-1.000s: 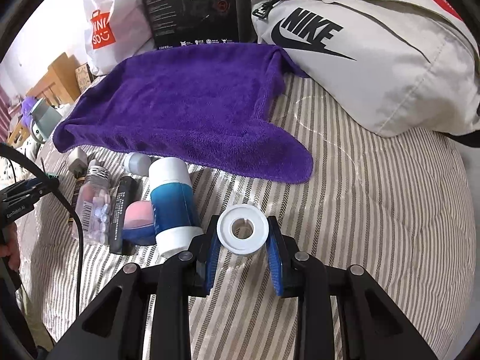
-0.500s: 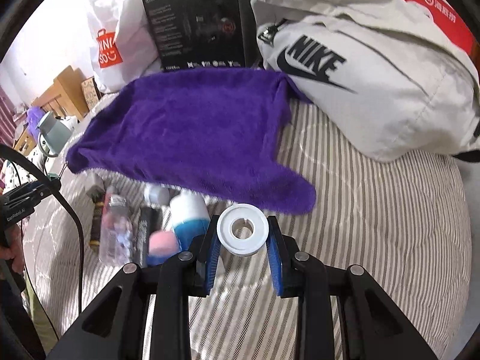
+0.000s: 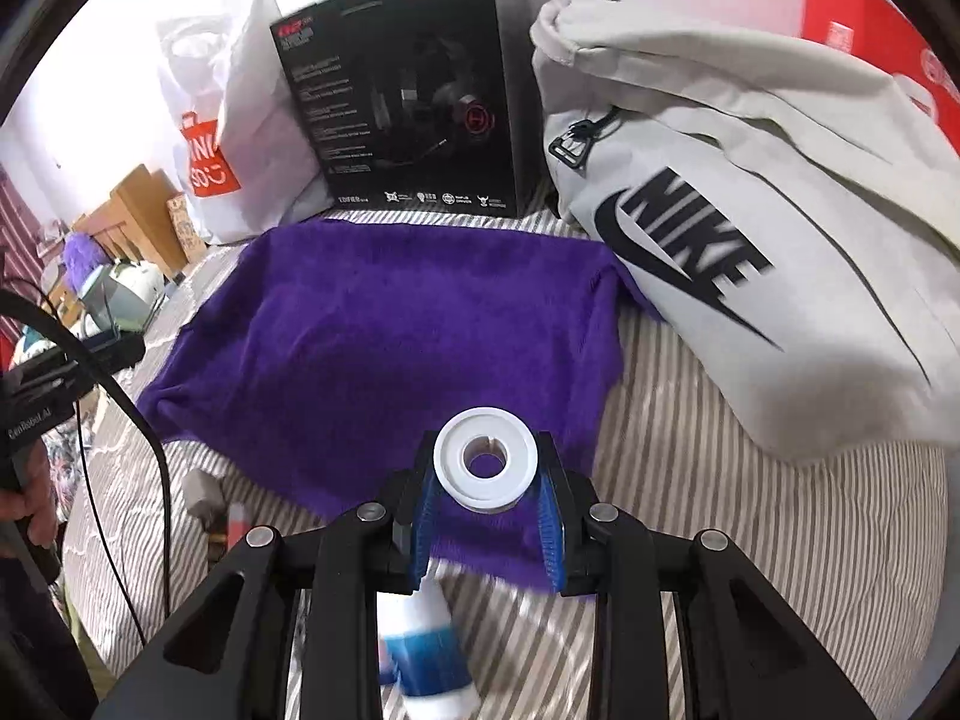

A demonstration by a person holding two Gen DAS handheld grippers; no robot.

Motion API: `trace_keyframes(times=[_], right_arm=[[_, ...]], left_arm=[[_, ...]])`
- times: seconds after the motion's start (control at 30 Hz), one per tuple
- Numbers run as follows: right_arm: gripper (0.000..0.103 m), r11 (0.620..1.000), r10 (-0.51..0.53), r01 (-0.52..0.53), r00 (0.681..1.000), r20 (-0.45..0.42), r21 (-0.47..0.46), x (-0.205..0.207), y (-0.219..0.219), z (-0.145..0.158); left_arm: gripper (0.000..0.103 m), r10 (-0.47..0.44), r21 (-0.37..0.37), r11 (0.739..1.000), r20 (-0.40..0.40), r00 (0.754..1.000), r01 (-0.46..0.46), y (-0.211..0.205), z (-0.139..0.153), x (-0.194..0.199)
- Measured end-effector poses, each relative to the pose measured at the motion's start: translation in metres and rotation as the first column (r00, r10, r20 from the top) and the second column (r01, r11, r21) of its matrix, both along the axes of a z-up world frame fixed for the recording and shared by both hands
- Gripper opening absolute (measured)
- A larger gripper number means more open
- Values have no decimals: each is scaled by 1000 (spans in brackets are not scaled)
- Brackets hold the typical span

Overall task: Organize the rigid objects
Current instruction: 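Carry the clip and tape roll onto the purple towel and open both tools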

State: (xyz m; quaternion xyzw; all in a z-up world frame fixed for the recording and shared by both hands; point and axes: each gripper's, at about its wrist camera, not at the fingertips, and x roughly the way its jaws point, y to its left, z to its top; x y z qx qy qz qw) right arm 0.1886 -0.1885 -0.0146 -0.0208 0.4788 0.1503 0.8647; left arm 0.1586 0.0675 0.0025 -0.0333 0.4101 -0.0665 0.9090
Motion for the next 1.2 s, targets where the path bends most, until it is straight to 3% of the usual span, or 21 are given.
trace_keyframes(times=[0.6,1.1,1.2], right_arm=[[29,996,67,-71,995,-78,-47,100,42,-43],[30,988,74,-86,993,-92,-126,125,53,-69],[42,988,86,-97,992,-90,-121,122,53,-71]], left_arm=[[39,-43,12,999,-122,992,45,-15,-52,121],[39,-38,98,993,-217,976,61,-21,-86,149],[39,-44,125,989,-220,974,73,-26,-87,148]])
